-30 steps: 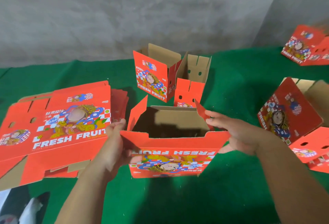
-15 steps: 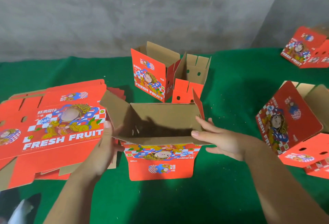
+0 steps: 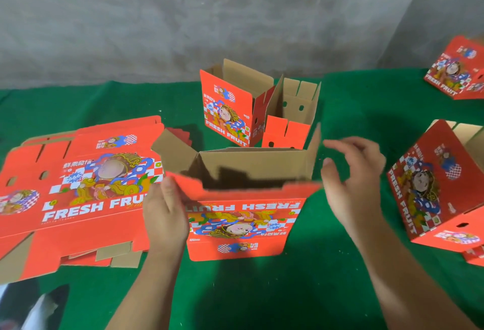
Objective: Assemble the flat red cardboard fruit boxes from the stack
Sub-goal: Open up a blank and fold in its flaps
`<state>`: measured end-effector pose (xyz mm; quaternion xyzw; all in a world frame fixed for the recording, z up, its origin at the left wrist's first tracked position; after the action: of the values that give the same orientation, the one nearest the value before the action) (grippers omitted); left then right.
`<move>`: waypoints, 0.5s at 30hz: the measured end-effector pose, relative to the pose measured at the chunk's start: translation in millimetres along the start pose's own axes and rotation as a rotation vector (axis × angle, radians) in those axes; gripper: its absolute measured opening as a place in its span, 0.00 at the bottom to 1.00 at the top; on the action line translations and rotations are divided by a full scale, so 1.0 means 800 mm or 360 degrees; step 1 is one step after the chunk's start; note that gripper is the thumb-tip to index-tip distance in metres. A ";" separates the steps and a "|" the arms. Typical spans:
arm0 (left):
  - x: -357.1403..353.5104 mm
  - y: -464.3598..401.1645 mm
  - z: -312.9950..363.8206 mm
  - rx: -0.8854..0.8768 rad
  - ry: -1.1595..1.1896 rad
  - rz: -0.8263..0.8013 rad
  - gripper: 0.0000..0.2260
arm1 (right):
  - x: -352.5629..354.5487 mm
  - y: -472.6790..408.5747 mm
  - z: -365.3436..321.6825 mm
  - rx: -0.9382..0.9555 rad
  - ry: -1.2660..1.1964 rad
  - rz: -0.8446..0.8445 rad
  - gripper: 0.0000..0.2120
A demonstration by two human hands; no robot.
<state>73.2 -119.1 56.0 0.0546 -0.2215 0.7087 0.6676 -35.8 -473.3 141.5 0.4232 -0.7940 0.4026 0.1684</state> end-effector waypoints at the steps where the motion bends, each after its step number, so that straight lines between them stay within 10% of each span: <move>1: -0.003 -0.004 0.001 -0.0015 -0.0144 -0.0023 0.26 | -0.009 -0.004 -0.014 0.0158 -0.0316 -0.0151 0.11; 3: -0.015 -0.009 0.003 -0.0043 -0.0260 -0.0102 0.15 | -0.052 -0.010 -0.028 0.0090 -0.0703 -0.0717 0.10; 6: -0.024 -0.013 0.003 -0.0101 -0.0302 -0.0160 0.09 | -0.114 -0.013 -0.025 0.0063 -0.0023 -0.1248 0.10; 15: -0.027 -0.023 0.005 -0.0190 -0.0457 -0.0231 0.15 | -0.156 -0.048 -0.035 0.0311 0.0454 -0.0917 0.12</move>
<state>92.4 -140.2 55.6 0.1314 -0.3520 0.6290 0.6806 66.1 -397.0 101.9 0.5837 -0.5680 0.4678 0.3434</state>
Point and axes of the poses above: each hand's wrist, its own y-axis away from the middle knuckle, its own x-axis out of the back of the hand, z = x × y, the point moved 9 cm from there along -y, towards the middle knuckle, and after that the axes turned 11 degrees about -z, right-handed, at the moved point
